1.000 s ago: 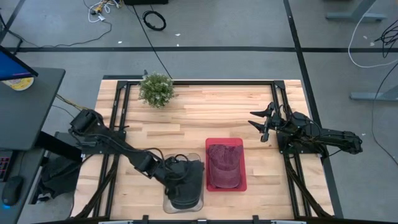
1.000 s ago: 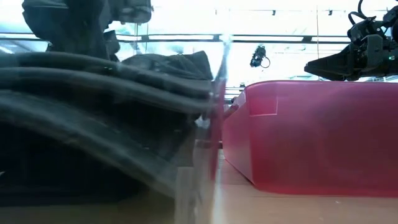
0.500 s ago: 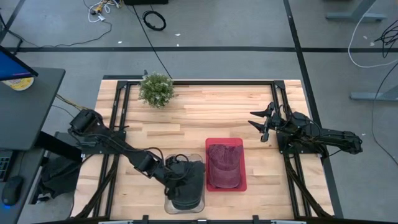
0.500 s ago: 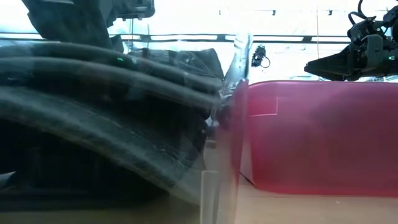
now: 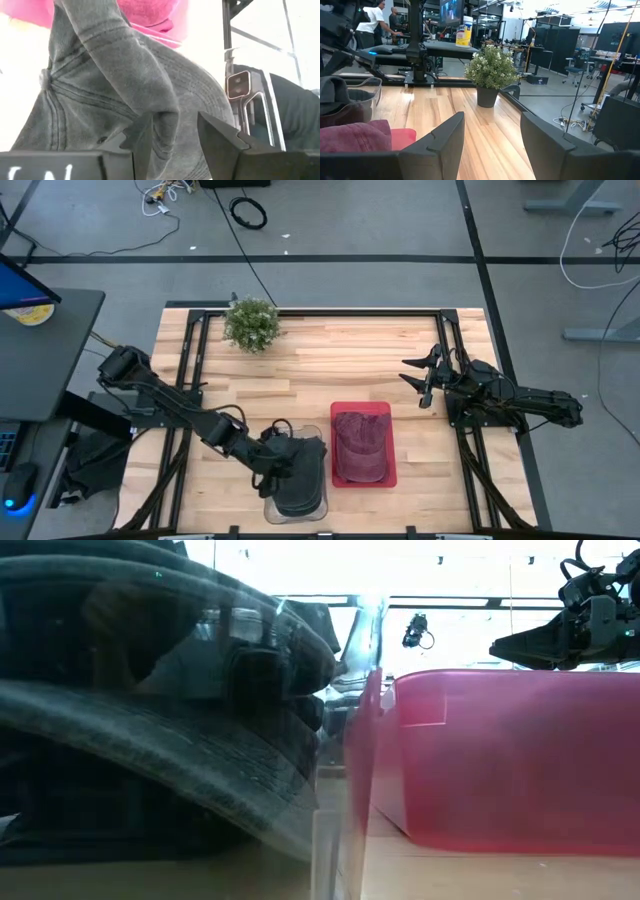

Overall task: Pick & Place hat
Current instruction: Return to Home Position

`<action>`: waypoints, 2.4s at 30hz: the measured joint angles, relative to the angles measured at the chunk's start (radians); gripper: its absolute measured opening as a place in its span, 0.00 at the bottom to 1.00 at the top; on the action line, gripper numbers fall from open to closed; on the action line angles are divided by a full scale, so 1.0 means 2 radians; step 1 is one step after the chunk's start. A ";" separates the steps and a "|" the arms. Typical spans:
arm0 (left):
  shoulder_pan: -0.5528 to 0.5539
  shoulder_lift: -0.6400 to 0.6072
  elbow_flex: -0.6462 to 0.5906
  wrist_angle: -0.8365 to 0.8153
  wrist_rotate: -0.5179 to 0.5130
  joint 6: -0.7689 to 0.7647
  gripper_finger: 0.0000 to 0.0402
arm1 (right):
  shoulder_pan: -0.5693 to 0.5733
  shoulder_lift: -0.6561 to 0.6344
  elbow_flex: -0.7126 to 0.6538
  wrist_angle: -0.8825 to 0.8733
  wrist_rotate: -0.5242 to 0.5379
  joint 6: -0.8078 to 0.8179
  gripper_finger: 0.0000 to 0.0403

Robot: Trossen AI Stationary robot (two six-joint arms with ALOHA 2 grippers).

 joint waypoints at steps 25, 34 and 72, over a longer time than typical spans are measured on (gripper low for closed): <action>-0.001 -0.007 0.002 0.010 -0.025 0.137 0.40 | 0.000 0.000 0.000 0.000 0.000 0.000 0.49; 0.038 -0.008 0.002 0.010 0.005 0.183 0.40 | 0.000 0.000 0.000 0.000 0.000 0.000 0.49; 0.171 -0.078 -0.001 -0.086 0.092 0.299 0.40 | 0.000 0.000 0.000 0.000 0.000 0.000 0.49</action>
